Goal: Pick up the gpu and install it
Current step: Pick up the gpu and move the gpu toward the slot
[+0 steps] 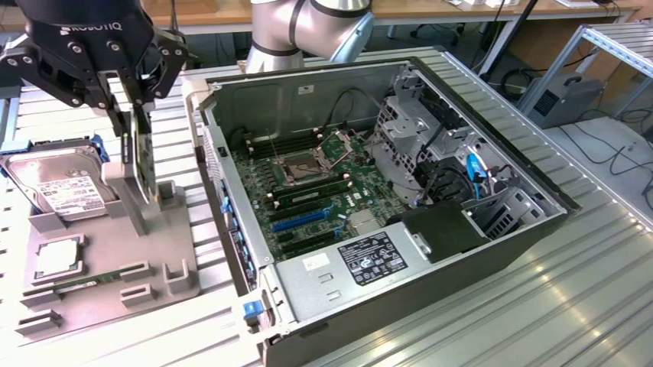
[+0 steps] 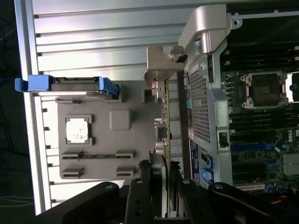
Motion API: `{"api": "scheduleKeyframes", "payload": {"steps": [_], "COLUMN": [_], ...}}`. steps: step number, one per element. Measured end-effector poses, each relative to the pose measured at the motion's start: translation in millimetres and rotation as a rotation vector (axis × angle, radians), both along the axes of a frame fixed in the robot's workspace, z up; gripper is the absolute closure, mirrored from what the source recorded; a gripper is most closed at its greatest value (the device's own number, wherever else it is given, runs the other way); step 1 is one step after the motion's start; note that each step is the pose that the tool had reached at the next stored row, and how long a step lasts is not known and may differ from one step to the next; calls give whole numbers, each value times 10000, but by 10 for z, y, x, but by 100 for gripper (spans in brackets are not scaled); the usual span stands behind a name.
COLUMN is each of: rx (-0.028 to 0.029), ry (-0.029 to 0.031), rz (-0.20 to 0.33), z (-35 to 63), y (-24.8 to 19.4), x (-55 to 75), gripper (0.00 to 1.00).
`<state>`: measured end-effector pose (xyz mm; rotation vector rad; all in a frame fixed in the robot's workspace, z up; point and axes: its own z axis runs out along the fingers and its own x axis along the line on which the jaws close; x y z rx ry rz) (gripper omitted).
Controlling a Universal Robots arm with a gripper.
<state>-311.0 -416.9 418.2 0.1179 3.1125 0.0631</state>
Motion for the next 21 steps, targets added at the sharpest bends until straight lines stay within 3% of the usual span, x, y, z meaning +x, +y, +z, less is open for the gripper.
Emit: {"api": "scheduleKeyframes", "payload": {"steps": [21], "rx": [-1], "ry": [0], "rz": [0], "z": [64], "y": [0], "x": [0], "gripper": [73]}}
